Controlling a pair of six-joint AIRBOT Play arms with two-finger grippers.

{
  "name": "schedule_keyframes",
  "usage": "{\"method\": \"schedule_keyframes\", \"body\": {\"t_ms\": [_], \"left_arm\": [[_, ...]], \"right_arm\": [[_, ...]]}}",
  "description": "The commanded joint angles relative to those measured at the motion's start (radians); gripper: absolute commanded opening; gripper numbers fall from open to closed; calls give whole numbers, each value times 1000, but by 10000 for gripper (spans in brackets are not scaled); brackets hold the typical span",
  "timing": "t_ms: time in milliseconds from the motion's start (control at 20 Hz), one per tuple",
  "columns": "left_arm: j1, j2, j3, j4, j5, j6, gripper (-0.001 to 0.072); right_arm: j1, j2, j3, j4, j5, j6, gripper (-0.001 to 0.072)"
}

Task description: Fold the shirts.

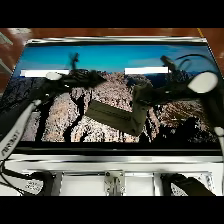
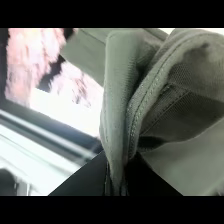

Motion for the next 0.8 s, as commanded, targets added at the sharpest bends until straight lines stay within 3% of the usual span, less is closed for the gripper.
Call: {"method": "schedule_keyframes", "body": {"t_ms": [0,150,350,400,450,500,600,750], "left_arm": [[238,160,0,26,-116,10,40],[369,257,0,41,-248,10,40],[453,325,0,41,-397,10,40],[457,330,0,41,-412,10,40],[455,331,0,41,-419,10,40],[449,330,0,42,-418,11,40],[430,328,-4,42,-414,21,40],[399,328,-21,42,-416,33,41]], "right_arm": [[196,-193,1,90,-359,0,55],[299,-396,1,301,-578,-46,55],[373,-599,1,686,-621,-230,74],[380,-624,1,789,-626,-293,191],[382,-639,1,879,-637,-339,440],[382,-644,1,955,-639,-400,613],[360,-633,1,1056,-628,-488,621],[288,-593,1,1021,-539,-492,620]]}}
